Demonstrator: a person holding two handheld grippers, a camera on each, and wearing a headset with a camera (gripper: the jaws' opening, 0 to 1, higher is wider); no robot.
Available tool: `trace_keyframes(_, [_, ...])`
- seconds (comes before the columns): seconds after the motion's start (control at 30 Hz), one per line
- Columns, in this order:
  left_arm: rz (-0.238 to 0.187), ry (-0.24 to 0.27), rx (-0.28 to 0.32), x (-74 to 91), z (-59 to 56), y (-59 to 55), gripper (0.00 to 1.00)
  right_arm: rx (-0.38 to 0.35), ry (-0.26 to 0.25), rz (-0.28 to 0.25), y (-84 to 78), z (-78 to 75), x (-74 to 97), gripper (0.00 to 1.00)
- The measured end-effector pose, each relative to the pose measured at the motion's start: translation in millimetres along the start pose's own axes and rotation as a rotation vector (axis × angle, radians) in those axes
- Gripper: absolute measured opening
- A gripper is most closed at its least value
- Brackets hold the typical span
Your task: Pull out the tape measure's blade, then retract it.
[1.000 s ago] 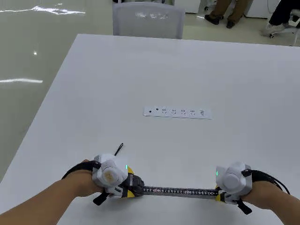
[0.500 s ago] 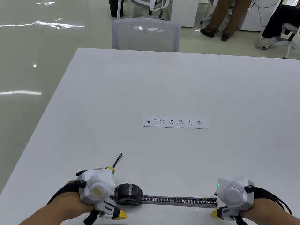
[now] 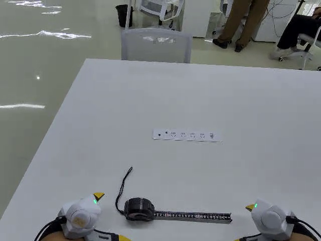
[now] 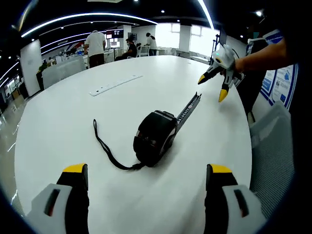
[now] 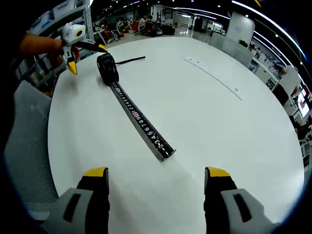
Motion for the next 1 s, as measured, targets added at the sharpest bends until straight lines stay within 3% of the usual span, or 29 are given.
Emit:
trace_keyframes(0.13, [-0.032, 0.042, 0.063, 18.5, -1.5, -9.2, 0.99, -0.028, -0.061, -0.089, -7.9, 2.0, 10.8, 0.82])
trace_keyframes(0.2, [-0.069, 0.065, 0.088, 27.3, -1.0, -11.9, 0.99, -0.067, -0.070, -0.101, -16.1, 4.6, 15.0, 0.85])
trace_keyframes(0.3, [-0.070, 0.070, 0.111, 38.2, -5.2, -16.7, 0.99, -0.121, -0.047, -0.119, -20.9, 19.7, 25.1, 0.85])
trace_keyframes(0.37, [-0.087, 0.080, 0.131, 49.7, 1.7, -26.3, 0.99, -0.115, -0.069, -0.121, -27.8, 24.7, 31.6, 0.87])
trace_keyframes(0.5, [-0.139, 0.127, 0.177, 65.3, 4.3, -22.0, 0.99, -0.202, -0.115, -0.175, -36.5, 27.9, 48.4, 0.92])
trace_keyframes(0.57, [-0.165, 0.141, 0.185, 76.6, 11.4, -27.4, 0.99, -0.265, -0.138, -0.232, -40.2, 28.5, 56.9, 0.98])
trace_keyframes(0.6, [-0.177, 0.141, 0.183, 78.7, 6.0, -26.9, 0.99, -0.275, -0.138, -0.240, -42.9, 29.9, 60.0, 1.00])
trace_keyframes(0.83, [-0.178, 0.178, 0.203, 98.7, 8.7, -51.6, 0.99, -0.275, -0.194, -0.253, -55.4, 47.5, 82.1, 1.00])
trace_keyframes(0.97, [-0.186, 0.195, 0.213, 108.9, 2.7, -65.0, 0.99, -0.281, -0.201, -0.277, -65.0, 51.2, 88.8, 1.00])
trace_keyframes(1.0, [-0.197, 0.201, 0.206, 109.1, -8.7, -62.0, 0.99, -0.282, -0.201, -0.280, -66.3, 52.3, 90.4, 1.00])
Point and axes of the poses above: the centre of the closed fingertips' face, and the gripper's own axes: x roughly backward along the fingers, z roughly to its left, y roughly out of its top, the point moved 5 cm from there along x, roughly backward along the fingers, and after that the axes turned 4 degrees about z, right-handed, at the moved point
